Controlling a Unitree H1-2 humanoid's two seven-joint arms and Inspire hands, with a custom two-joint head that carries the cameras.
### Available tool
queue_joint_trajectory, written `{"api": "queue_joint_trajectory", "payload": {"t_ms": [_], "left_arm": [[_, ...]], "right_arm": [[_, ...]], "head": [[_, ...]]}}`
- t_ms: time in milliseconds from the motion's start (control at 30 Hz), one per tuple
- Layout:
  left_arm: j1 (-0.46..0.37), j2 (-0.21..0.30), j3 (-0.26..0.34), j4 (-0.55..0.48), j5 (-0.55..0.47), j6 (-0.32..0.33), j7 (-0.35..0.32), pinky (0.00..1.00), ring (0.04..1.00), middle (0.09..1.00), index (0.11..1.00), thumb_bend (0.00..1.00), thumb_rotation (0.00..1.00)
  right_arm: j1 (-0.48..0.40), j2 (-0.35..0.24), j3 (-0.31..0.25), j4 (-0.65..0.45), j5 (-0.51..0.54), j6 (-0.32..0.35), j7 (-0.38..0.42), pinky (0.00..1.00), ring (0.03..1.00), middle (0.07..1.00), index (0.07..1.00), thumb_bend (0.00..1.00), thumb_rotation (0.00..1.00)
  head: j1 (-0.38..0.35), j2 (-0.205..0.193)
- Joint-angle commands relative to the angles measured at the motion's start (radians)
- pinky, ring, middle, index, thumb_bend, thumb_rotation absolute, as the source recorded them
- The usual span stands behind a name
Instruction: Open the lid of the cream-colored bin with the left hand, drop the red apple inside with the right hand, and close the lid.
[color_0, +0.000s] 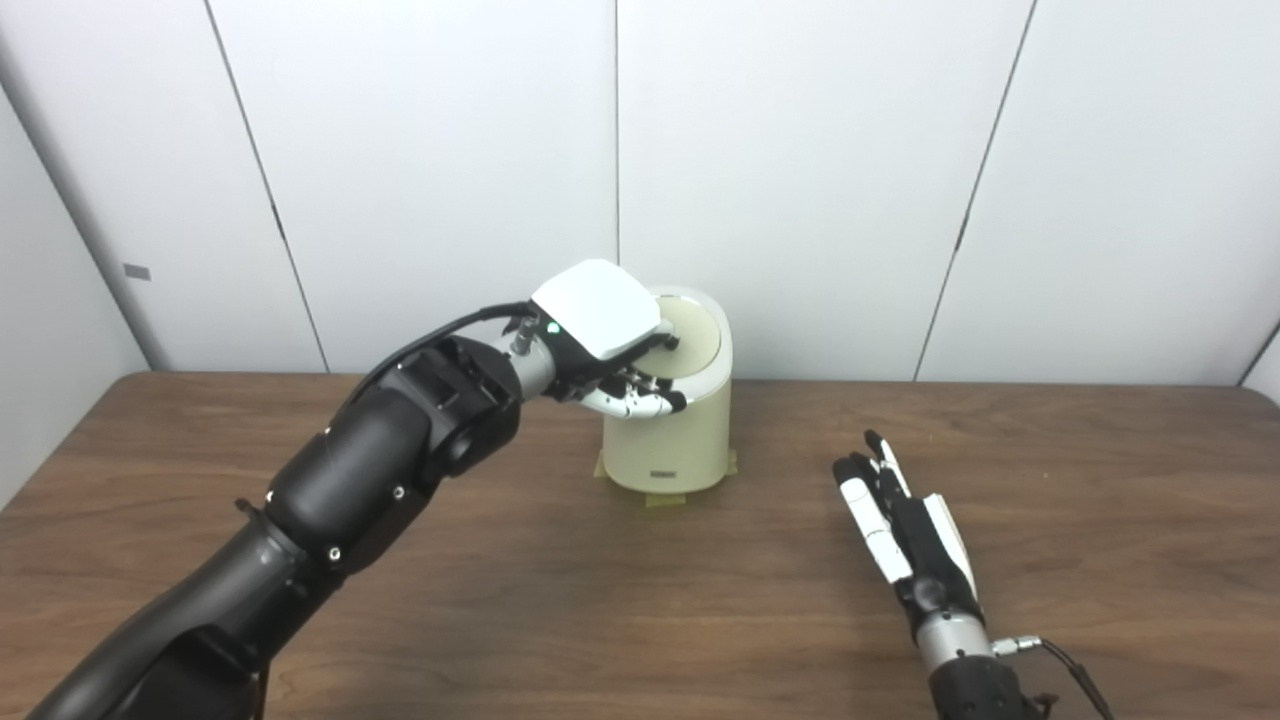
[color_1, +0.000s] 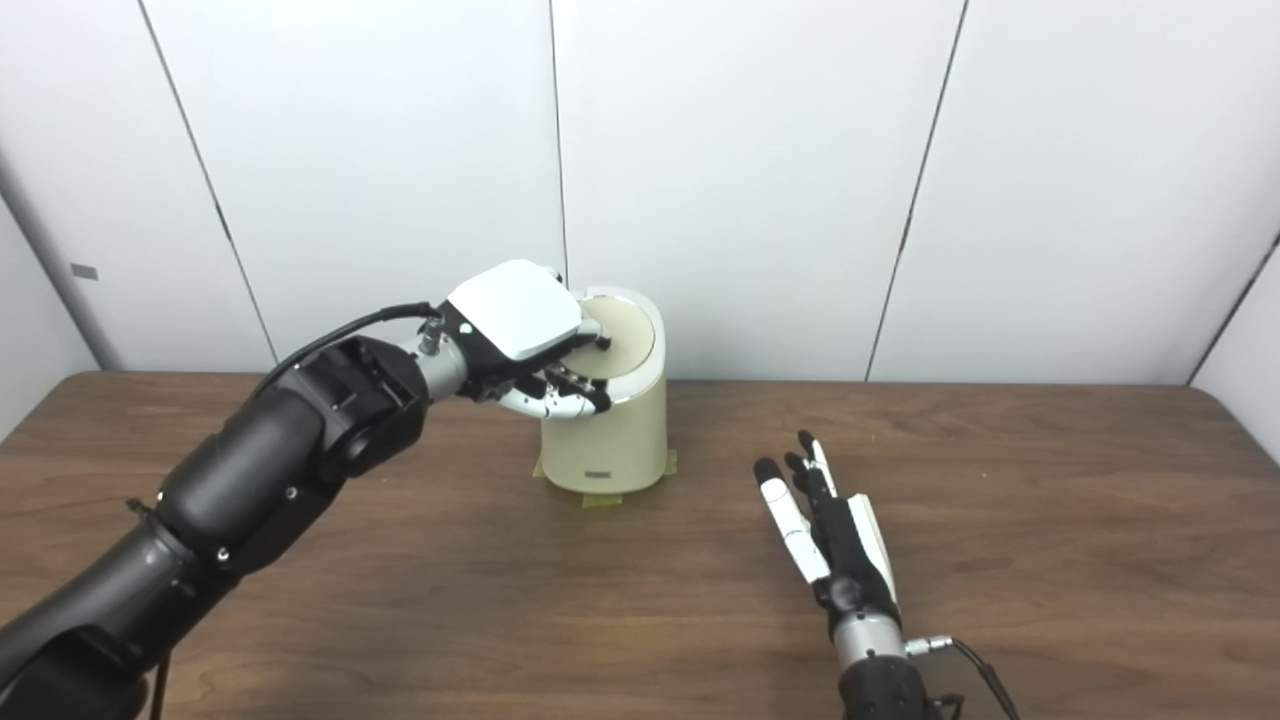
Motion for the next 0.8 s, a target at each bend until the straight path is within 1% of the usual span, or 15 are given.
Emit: {"api": "queue_joint_trajectory", "payload": {"t_ms": [0, 33, 67, 200, 267, 333, 567, 667, 733, 767], "left_arm": [[-0.012, 0.018, -0.008, 0.008, 0.033, -0.018, 0.029, 0.83, 0.861, 0.824, 0.814, 0.51, 1.00], [-0.010, 0.018, -0.012, 0.006, 0.045, -0.022, 0.035, 0.80, 0.860, 0.831, 0.811, 0.50, 1.00], [-0.008, 0.017, -0.016, 0.005, 0.055, -0.027, 0.039, 0.79, 0.862, 0.836, 0.812, 0.50, 1.00], [-0.005, 0.018, -0.028, 0.010, 0.086, -0.045, 0.048, 0.76, 0.859, 0.834, 0.805, 0.49, 1.00], [-0.002, 0.018, -0.035, 0.010, 0.101, -0.051, 0.039, 0.75, 0.854, 0.836, 0.806, 0.49, 1.00], [0.001, 0.017, -0.040, 0.014, 0.112, -0.057, 0.039, 0.71, 0.830, 0.829, 0.799, 0.48, 1.00], [0.012, 0.016, -0.044, -0.009, 0.114, -0.057, -0.017, 0.64, 0.762, 0.815, 0.790, 0.49, 1.00], [0.018, 0.015, -0.024, -0.027, 0.082, -0.052, -0.032, 0.64, 0.763, 0.815, 0.789, 0.49, 1.00], [0.018, 0.012, 0.010, -0.044, 0.034, -0.043, -0.039, 0.66, 0.783, 0.816, 0.787, 0.49, 1.00], [0.018, 0.010, 0.028, -0.049, 0.015, -0.039, -0.028, 0.67, 0.789, 0.813, 0.782, 0.49, 1.00]], "right_arm": [[-0.032, 0.001, 0.001, -0.023, -0.011, -0.004, -0.005, 0.96, 0.934, 0.927, 0.994, 0.57, 1.00], [-0.032, 0.000, 0.001, -0.024, -0.011, -0.005, -0.005, 0.96, 0.932, 0.926, 0.993, 0.57, 1.00], [-0.031, -0.001, 0.002, -0.025, -0.012, -0.003, -0.004, 0.96, 0.930, 0.926, 0.994, 0.57, 1.00], [-0.031, -0.004, 0.005, -0.029, -0.014, 0.001, -0.001, 0.95, 0.925, 0.923, 0.994, 0.57, 1.00], [-0.032, -0.003, 0.004, -0.028, -0.011, 0.003, 0.001, 0.95, 0.928, 0.923, 0.994, 0.58, 1.00], [-0.032, -0.002, 0.002, -0.027, -0.008, 0.003, 0.002, 0.96, 0.930, 0.922, 0.996, 0.59, 1.00], [-0.033, -0.005, 0.007, -0.029, -0.015, 0.006, 0.002, 0.95, 0.923, 0.917, 0.996, 0.58, 1.00], [-0.036, -0.004, 0.008, -0.031, -0.015, 0.010, 0.003, 0.95, 0.922, 0.915, 0.997, 0.59, 1.00], [-0.036, -0.004, 0.010, -0.036, -0.018, 0.016, 0.003, 0.95, 0.923, 0.916, 0.997, 0.59, 1.00], [-0.035, -0.004, 0.010, -0.037, -0.017, 0.016, 0.004, 0.95, 0.925, 0.918, 0.997, 0.59, 1.00]], "head": [[-0.001, 0.001], [0.001, 0.003], [0.002, 0.005], [0.000, 0.006], [-0.002, 0.008], [-0.002, 0.009], [-0.003, 0.010], [-0.004, 0.010], [-0.004, 0.010], [-0.003, 0.010]]}}
